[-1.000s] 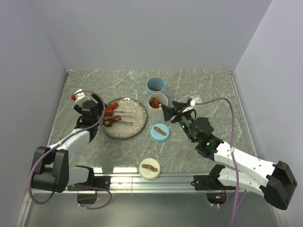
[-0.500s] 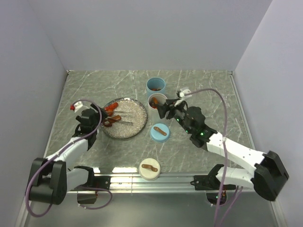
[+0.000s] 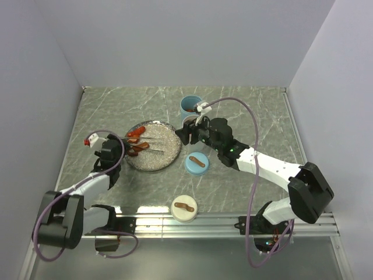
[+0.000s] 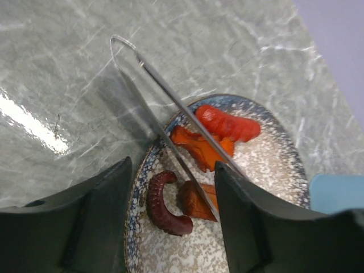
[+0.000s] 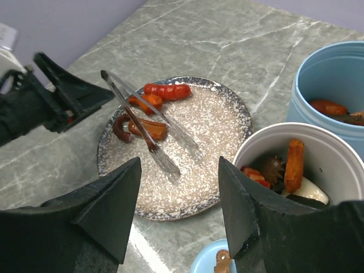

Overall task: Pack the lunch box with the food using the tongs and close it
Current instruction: Grab the clamp with the left arm, then put down the clamp, then grab the clamp with the left arm

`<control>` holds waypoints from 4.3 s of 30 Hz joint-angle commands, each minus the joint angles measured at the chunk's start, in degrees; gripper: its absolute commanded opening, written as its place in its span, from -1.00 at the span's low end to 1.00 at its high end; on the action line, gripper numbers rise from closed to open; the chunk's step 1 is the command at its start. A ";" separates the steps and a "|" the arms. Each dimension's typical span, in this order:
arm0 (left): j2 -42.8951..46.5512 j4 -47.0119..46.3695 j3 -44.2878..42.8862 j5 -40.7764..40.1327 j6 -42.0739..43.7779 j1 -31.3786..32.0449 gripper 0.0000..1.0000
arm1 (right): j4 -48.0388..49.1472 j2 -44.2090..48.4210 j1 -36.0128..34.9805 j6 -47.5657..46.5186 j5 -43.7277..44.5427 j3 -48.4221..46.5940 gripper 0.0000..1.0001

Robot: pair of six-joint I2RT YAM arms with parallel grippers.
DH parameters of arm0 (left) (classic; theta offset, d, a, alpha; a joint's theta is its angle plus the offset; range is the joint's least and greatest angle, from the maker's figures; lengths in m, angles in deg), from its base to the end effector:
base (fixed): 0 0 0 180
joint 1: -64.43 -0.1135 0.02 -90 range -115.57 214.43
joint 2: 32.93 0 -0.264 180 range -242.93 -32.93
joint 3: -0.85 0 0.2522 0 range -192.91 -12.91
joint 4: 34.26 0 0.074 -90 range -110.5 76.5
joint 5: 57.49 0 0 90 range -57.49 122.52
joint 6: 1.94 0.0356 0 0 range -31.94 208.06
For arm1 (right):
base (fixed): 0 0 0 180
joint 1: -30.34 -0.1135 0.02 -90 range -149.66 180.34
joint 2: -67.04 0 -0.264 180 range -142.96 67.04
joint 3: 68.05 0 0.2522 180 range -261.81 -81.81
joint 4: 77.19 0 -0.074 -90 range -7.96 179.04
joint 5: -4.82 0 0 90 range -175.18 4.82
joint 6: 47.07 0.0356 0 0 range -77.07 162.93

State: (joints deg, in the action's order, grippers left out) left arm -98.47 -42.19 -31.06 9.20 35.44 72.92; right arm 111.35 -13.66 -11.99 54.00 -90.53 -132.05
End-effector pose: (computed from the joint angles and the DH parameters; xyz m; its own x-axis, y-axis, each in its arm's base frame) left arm 0.2165 -0.0181 0.1679 -0.0879 -0.7247 -0.6834 -0.4726 0.6343 -0.6118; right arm 0.2397 0.2228 0.2860 -0.2448 0.0356 -0.9689 -0.7048 0.6797 0.2031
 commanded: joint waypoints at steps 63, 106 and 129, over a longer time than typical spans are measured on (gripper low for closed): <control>-40.97 56.38 -76.85 22.78 51.64 -16.75 -0.82 | -0.77 10.13 9.27 0.70 -3.00 -5.04 0.28; -29.46 3.97 -57.00 16.19 23.38 -10.86 0.99 | 2.47 6.17 17.45 1.85 -0.56 -4.26 0.61; -55.31 44.44 -89.34 15.31 38.55 -16.05 0.99 | 5.82 3.89 22.72 4.84 -1.33 -3.20 0.62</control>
State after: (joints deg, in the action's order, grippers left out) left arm -150.99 -10.87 -118.93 26.84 70.65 56.59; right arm 114.04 -9.69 10.05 58.11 -90.99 -135.63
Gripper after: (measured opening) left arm 0.995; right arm 0.809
